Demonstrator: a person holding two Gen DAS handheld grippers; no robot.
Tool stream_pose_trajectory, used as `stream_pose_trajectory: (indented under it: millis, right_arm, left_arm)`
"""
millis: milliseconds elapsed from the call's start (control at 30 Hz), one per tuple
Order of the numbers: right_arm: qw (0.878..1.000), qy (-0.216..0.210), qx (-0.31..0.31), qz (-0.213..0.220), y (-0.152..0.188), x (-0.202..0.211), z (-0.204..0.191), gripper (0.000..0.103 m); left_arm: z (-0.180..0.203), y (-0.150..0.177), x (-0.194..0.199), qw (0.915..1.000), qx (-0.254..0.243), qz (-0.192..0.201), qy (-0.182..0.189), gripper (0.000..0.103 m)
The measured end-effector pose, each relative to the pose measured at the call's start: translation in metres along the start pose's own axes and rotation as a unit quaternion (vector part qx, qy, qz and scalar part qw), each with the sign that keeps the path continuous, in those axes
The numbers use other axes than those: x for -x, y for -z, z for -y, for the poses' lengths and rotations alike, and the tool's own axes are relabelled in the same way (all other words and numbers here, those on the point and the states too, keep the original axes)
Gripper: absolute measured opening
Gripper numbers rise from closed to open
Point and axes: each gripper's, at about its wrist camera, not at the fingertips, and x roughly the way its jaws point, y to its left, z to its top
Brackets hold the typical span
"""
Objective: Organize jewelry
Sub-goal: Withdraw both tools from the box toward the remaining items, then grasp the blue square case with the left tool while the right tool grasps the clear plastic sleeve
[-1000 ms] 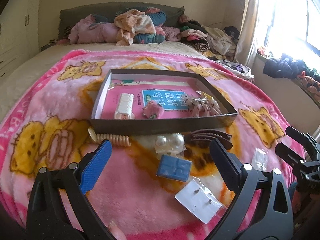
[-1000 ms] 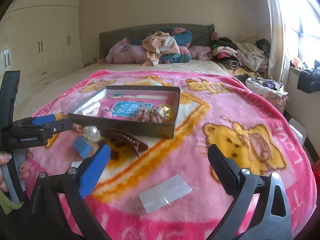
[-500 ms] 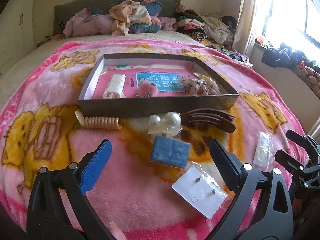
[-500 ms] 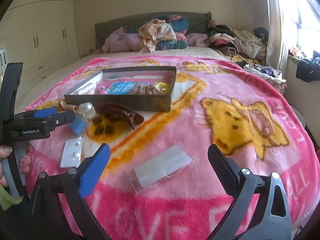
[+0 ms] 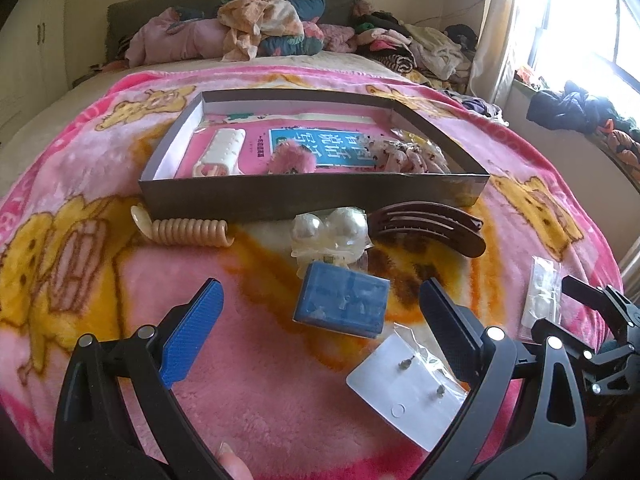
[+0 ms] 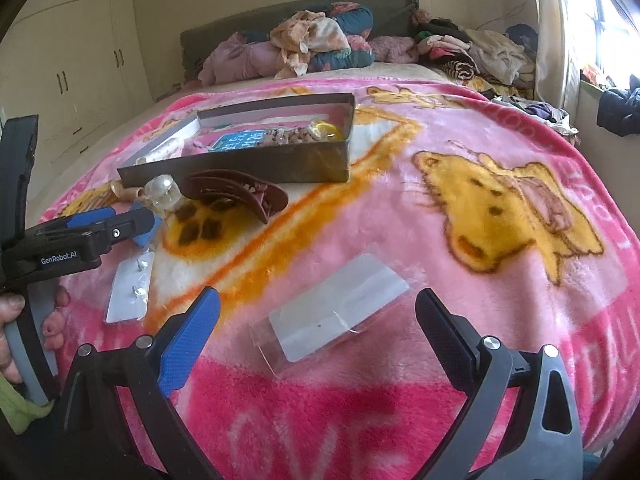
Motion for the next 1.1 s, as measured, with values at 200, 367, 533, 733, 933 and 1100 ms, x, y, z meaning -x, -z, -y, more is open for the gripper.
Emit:
stream_pose_trajectory:
  millis: [200,367,533,733,933,1100]
  right_arm:
    - [1.000,0.004,0.006,-0.005,-0.003,-0.012,-0.006,0.095]
    - [1.000,0.007,0.008,-0.018,-0.006,-0.025,-0.007,0.076]
    - [1.000,0.014,0.015,-0.019,-0.003,-0.026,-0.008,0.060]
    - [1.000,0.005,0.012,-0.018,0.000,-0.021,-0.003,0.037]
    - [1.000,-0.014,0.002,-0.010,-0.001,-0.014,0.000,0.036]
    - [1.000,-0.023,0.009,-0.001,-0.002,-0.007,-0.006,0.035]
  left_arm:
    - [-0.002,0.000,-0.007,1.0000,0.006,-0.005,0.000,0.089]
    - [0.000,0.001,-0.012,0.9999,0.005,-0.010,0.003,0.080]
    - [0.001,0.003,-0.014,0.9999,-0.002,-0.013,0.004,0.072]
    - [0.001,0.002,-0.015,0.9998,-0.005,-0.017,0.003,0.056]
    - [0.003,0.002,-0.012,0.9996,-0.014,-0.020,0.011,0.039]
    - [0.003,0.002,-0.009,0.9997,-0.010,-0.018,0.014,0.038]
